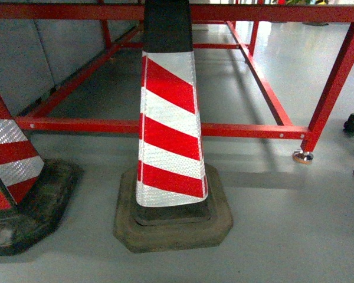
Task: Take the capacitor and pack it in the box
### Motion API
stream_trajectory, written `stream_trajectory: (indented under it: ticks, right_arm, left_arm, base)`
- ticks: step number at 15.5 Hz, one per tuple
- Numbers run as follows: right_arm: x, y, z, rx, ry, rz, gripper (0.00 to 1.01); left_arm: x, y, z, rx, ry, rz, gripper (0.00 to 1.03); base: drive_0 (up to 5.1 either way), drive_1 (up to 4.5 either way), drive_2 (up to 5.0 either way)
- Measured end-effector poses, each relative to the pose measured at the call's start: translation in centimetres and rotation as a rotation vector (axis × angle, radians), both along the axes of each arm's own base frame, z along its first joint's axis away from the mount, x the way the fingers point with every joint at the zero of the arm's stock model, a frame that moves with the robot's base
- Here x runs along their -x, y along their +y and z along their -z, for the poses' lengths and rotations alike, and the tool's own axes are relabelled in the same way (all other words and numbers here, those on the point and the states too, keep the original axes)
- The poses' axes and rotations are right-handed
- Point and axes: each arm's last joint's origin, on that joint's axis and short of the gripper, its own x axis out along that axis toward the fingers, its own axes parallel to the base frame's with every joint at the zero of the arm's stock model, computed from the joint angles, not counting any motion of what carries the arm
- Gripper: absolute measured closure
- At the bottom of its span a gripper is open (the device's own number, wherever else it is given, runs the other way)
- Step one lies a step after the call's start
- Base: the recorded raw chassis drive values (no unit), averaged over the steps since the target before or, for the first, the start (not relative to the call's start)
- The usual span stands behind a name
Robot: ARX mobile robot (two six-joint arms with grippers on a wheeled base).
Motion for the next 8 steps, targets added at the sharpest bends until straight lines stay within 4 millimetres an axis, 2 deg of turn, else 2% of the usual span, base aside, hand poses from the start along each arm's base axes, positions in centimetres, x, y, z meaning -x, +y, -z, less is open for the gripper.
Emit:
stream_trajectory:
  ticks: [1,8]
  right_arm:
    - [0.0,0.0,0.0,0.0,0.0,0.0,0.03]
    - [0.0,0.0,0.01,-0.001,0.001,0.0,0.03]
  left_arm:
    - [0.0,0.0,0.0,0.0,0.0,0.0,0.59]
    - [0.0,0.0,0.0,-0.001,0.0,-0.001,0.59]
  base:
    - [-0.1,3.76,-4.0]
    - [0.0,0.0,0.0]
